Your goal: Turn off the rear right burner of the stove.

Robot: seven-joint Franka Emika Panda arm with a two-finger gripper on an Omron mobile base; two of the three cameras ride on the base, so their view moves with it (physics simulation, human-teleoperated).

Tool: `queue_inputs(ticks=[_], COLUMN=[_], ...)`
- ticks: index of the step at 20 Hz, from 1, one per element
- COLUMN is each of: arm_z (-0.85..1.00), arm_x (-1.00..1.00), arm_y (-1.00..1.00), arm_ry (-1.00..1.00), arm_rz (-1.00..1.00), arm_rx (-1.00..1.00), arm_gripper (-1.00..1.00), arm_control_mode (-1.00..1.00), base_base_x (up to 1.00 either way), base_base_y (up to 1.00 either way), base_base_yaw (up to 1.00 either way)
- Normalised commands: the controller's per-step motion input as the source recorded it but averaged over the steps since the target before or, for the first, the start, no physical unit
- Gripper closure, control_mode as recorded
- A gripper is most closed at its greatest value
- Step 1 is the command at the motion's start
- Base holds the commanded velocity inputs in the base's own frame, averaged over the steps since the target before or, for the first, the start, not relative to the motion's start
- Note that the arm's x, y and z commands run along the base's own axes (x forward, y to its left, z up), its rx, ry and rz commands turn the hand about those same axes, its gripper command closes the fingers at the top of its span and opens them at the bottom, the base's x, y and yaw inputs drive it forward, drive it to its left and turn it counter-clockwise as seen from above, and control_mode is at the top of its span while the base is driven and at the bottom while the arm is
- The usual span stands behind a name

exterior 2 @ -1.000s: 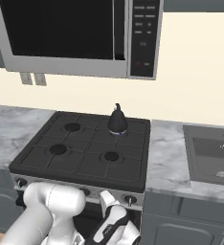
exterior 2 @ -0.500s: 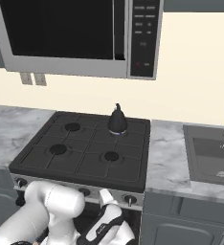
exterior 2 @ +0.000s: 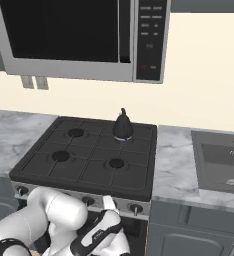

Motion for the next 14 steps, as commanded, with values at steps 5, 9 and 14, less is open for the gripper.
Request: queue_inputs(ticks=[5,9,14], arm_z=[0.01,0.00,0.00], arm_x=[-0.11,-0.17,-0.05], arm_y=[-0.28,-0.11,-0.01], arm_ry=[0.06,0.05,0.02], arm_rz=[-0.09,-0.05,-0.03], arm_rx=[0.00,0.02,0.01], arm_gripper=[-1.00,-1.00,-1.00], arm_control_mode=[-1.00,-1.00,-1.00], base_base_x=[0.00,0.00,0.00], base_base_y=[0.00,0.00,0.00], base_base_yaw=[0.00,0.00,0.00])
